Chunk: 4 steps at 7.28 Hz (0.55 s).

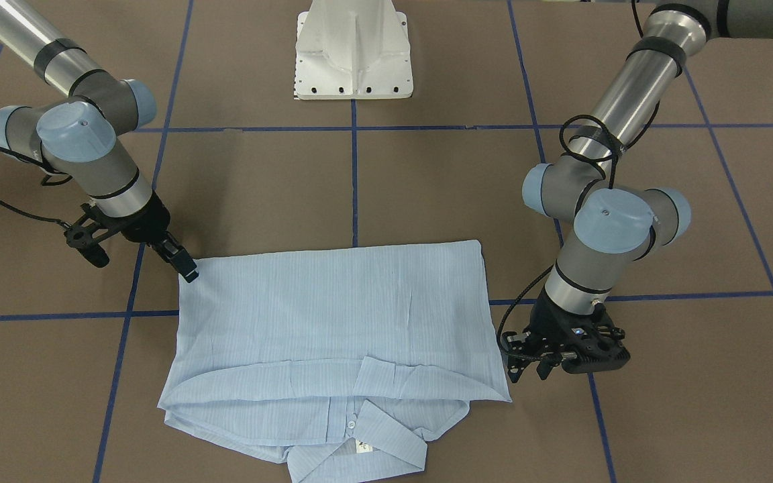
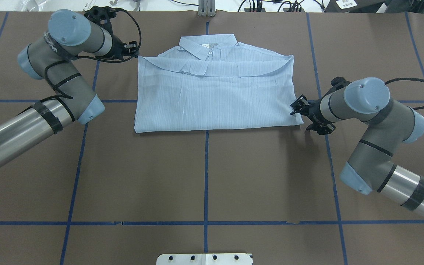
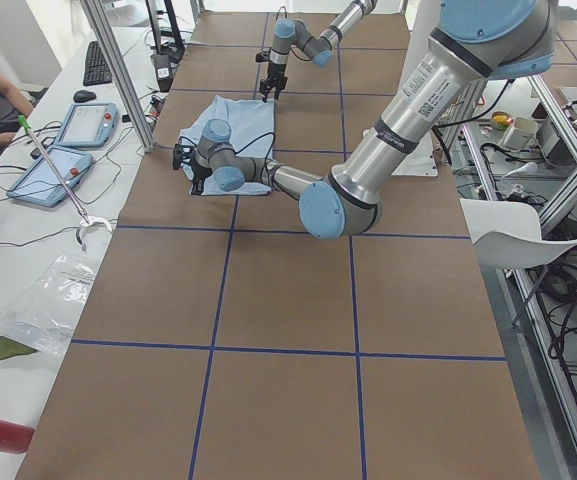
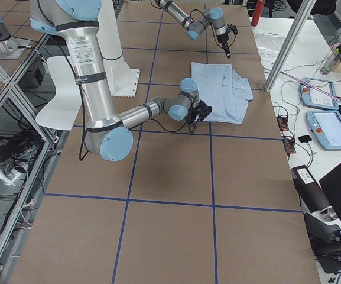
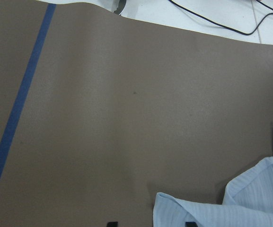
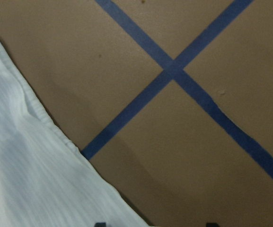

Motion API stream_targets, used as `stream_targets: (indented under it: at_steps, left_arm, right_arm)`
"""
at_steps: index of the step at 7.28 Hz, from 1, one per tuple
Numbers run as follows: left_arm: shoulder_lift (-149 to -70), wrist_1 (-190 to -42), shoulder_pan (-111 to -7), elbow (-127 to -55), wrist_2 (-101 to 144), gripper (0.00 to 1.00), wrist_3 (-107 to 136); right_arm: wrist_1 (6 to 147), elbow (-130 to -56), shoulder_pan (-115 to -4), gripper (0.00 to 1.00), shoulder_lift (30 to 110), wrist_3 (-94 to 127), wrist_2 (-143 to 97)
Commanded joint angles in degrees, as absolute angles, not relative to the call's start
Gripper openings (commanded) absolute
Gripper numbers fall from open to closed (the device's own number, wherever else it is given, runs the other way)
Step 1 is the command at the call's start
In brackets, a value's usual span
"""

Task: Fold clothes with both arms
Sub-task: 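Move the right gripper to the folded shirt corner nearest it and grasp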

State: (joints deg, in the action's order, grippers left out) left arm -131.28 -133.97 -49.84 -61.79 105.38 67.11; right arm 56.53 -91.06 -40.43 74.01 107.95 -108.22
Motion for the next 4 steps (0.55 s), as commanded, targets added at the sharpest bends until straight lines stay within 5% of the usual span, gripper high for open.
stream_targets:
  at_steps: [1, 2, 4]
  left_arm:
    - [-131.22, -134.12, -49.75, -61.79, 105.38, 0.57, 68.81]
    - [-131.13, -134.12, -49.75, -61.79, 105.38, 0.57, 68.82]
    - [-131.13, -134.03, -49.75, -61.87, 105.38, 0.57, 68.91]
  right_arm:
    - [56.60, -91.14, -40.08, 0.36, 74.00, 108.19, -108.19]
    - [56.60, -91.32, -40.08, 0.00, 74.00, 108.19, -108.19]
    - [56.60, -93.06, -40.17, 0.00, 74.70, 108.11, -108.46]
